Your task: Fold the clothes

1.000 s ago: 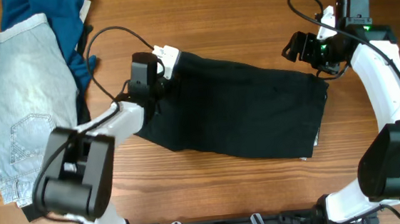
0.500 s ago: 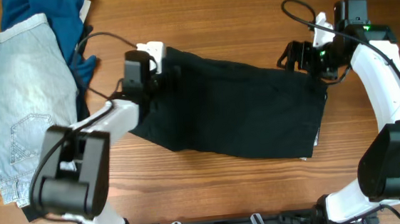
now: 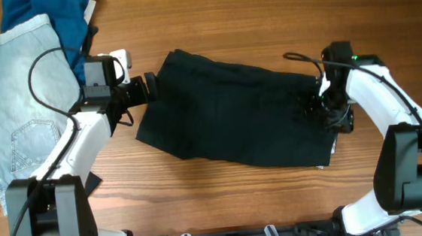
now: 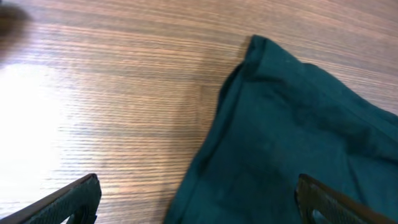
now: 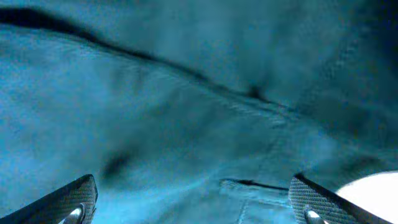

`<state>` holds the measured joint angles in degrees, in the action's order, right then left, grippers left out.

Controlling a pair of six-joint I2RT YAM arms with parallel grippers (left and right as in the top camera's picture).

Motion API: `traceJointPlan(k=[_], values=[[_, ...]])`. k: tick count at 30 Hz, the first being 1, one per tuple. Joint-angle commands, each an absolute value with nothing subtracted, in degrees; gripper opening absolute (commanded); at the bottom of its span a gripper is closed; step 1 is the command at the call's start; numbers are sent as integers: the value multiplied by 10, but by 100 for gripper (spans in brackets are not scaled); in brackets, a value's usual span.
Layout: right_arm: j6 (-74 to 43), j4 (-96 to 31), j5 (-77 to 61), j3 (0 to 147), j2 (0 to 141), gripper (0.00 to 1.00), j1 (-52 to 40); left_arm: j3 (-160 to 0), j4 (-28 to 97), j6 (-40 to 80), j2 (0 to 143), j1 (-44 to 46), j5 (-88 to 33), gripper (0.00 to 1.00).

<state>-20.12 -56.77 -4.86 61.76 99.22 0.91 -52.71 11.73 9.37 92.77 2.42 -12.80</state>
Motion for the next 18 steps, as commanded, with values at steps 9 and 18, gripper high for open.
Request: traceJointPlan(k=[9,18], values=[[-180,-369,31,611,1044,99,9,-532,149,93,921,17,-134,100],[-164,-305,41,611,1121,100,10,-532,170,93,921,17,-135,100]])
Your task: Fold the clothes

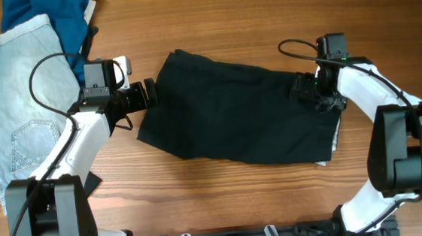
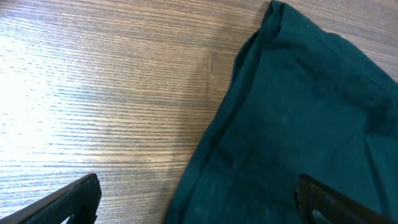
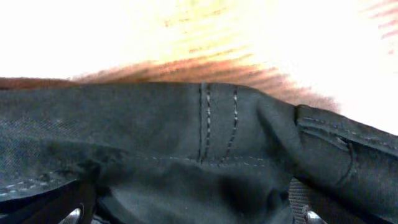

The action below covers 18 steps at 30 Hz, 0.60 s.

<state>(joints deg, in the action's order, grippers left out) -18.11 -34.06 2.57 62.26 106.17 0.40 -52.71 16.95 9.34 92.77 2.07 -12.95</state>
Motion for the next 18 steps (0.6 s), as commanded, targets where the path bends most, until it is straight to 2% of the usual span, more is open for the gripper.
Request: traceJointPlan(k=[1,4,11,18], values=[[-164,-289,41,611,1123,99,11,-532,170,93,921,17,-135,100],[-163,-234,39,615,1129,100,15,-532,171,95,921,17,-137,100],[-65,-114,-44,644,1131,99,15,-532,174,97,922,18,-168,100],[0,-153,-88,710,1129,100,15,-532,184,97,926,18,-202,100]])
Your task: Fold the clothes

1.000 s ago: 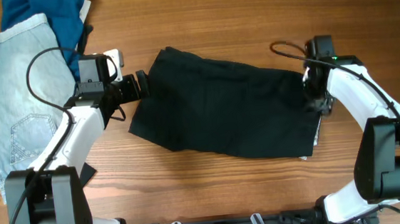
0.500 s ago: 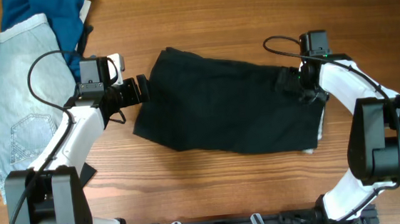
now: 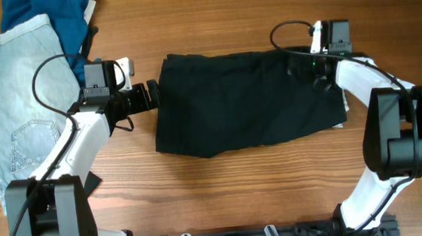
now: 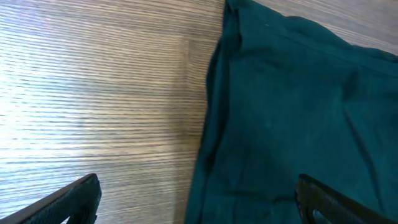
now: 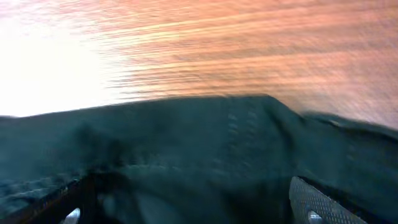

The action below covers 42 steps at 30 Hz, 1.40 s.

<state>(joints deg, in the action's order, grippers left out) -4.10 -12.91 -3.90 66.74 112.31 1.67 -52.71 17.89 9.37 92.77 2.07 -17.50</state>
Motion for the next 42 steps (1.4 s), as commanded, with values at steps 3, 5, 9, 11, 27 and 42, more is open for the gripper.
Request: traceJointPlan(k=[3,5,9,11,27,42], values=[[-7,-227,-100,768,1116,100,15,-531,192,97,931,17,-202,100],[-7,-285,-114,813,1100,100,15,-531,199,96,936,18,-201,100],[-26,-377,-163,900,1060,100,15,-531,201,92,961,18,-199,100],[-51,-418,-170,933,1040,100,15,-531,196,81,977,18,-200,100],[-126,-607,-48,930,1001,100,29,-531,74,-73,1003,41,-332,38],[-25,-606,-155,923,1014,61,125,-531,111,-57,1077,53,-321,4]])
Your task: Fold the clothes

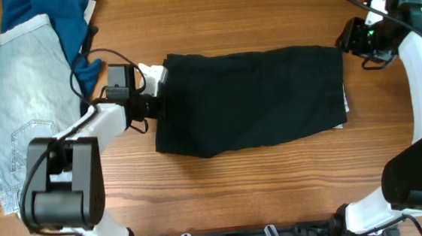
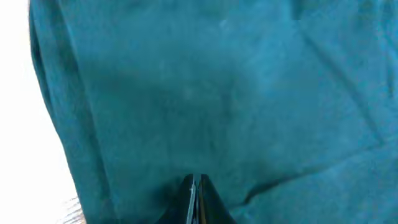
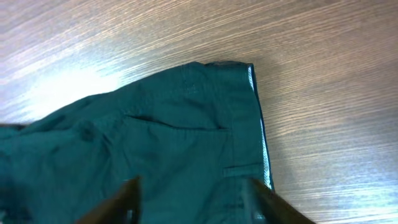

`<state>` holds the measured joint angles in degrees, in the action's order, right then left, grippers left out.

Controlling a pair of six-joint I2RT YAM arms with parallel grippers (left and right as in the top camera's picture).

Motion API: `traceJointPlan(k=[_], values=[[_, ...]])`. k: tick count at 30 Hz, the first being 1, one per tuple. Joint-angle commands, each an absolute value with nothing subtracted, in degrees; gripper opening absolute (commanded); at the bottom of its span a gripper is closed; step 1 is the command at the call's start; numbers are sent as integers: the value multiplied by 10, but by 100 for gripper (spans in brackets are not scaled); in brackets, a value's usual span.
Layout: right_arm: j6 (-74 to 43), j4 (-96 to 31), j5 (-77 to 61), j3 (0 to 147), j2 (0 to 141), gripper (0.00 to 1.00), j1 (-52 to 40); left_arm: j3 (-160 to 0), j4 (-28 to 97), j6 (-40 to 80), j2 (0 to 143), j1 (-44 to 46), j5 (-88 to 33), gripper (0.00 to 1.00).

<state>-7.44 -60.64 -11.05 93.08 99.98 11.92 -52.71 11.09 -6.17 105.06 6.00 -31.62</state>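
Note:
Black shorts (image 1: 255, 99) lie flat and straight across the middle of the table; in both wrist views they look dark teal (image 2: 217, 93) (image 3: 186, 124). My left gripper (image 1: 156, 106) is at the shorts' left edge, its fingers pressed together (image 2: 196, 185) with the cloth right against them, so it is shut on that edge. My right gripper (image 1: 349, 38) hangs open off the shorts' top right corner. Its blurred fingers (image 3: 129, 198) stand wide apart above the waistband and pocket, gripper midpoint (image 3: 193, 204).
A pile of light blue jeans (image 1: 22, 110) and a darker blue cloth (image 1: 45, 18) fills the left end of the wooden table (image 1: 224, 185). Both arms' cables loop above the table near the shorts' ends.
My left gripper was open on the table left of the shorts; it is now shut on their left edge. My right gripper has moved from the top right corner up and to the right.
The shorts first lay slanted and rumpled, my right gripper on their right end and my left open beside their left end. Then the right gripper was at the upper right corner. After that the shorts lay straight. Now the right is off them and the left has shut.

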Motion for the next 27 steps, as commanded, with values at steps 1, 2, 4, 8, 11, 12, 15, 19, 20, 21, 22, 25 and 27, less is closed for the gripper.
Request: traceJointPlan(k=[1,2,4,8,11,12,15,19,20,21,22,25,27], values=[[-14,-606,-155,923,1016,63,126,-531,111,-55,1086,52,-321,4],[-10,-608,-154,922,1019,63,128,-531,112,-55,1089,51,-321,4],[-8,-605,-151,915,1025,66,131,-531,112,-51,1101,50,-321,4],[-1,-580,-150,877,1039,67,134,-531,109,-38,1112,50,-319,4],[0,-549,-149,830,1056,69,135,-531,106,-27,1115,50,-319,4],[-1,-540,-149,819,1060,72,135,-531,105,-23,1115,50,-319,4],[-11,-515,-142,786,1072,73,135,-531,105,-21,1115,50,-319,4],[-34,-499,-95,764,1074,77,136,-531,105,-21,1115,50,-319,4],[-42,-499,-86,761,1074,77,136,-531,105,-21,1115,50,-319,4],[-49,-498,-75,757,1075,78,136,-531,106,-21,1115,50,-319,4],[-57,-496,-57,752,1075,78,135,-531,106,-21,1115,50,-319,4],[-81,-484,-18,736,1075,83,133,-531,107,-21,1115,50,-319,4],[-93,-469,-6,717,1075,86,133,-531,107,-21,1115,50,-319,4]])
